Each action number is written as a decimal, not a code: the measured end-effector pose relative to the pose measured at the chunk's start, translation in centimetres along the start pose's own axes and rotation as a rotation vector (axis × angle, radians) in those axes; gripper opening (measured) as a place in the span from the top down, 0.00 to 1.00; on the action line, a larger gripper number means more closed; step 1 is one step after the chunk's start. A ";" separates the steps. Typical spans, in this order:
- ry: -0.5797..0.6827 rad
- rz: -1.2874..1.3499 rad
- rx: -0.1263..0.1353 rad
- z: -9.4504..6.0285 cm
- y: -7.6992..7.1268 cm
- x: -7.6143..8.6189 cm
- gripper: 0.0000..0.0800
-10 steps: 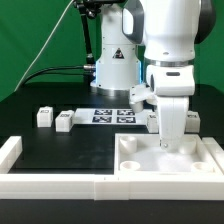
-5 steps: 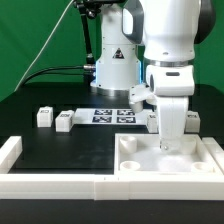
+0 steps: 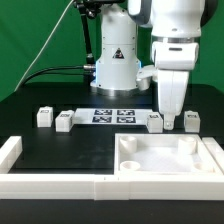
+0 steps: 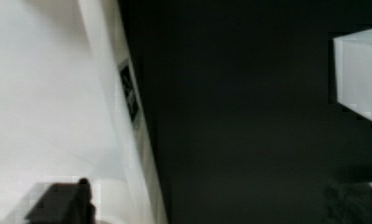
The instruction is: Assemble one leg
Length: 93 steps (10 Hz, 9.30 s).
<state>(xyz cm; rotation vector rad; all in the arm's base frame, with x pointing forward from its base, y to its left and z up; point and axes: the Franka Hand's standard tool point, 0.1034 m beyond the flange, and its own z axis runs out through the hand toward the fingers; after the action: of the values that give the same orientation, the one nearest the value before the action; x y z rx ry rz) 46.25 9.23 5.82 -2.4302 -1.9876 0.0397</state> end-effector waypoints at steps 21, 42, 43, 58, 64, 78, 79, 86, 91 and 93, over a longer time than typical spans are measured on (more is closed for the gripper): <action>-0.199 1.340 0.194 1.1 -6.3 4.3 0.19; -0.728 1.280 0.522 5.2 -11.0 4.8 0.64; -0.728 1.280 0.522 5.2 -11.0 4.8 0.64; -0.243 1.320 0.234 -1.2 -6.9 5.2 0.64; 0.209 1.295 -0.027 -4.3 -0.5 5.0 0.64; 0.241 1.126 -0.079 -4.9 10.1 2.3 0.64; 0.240 1.117 -0.080 -4.7 10.1 2.2 0.64; 0.278 1.115 -0.079 -3.7 16.7 5.1 0.64; 0.374 1.107 -0.170 -3.6 17.0 5.5 0.64; 0.398 1.106 -0.193 -3.8 17.3 5.5 0.64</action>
Offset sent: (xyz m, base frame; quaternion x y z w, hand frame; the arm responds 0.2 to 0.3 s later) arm 0.0000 0.0000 0.0000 0.0000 0.0000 0.1790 0.9838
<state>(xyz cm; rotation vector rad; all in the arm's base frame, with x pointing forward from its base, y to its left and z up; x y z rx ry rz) 64.36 11.21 9.18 -2.9768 -0.3732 -0.5867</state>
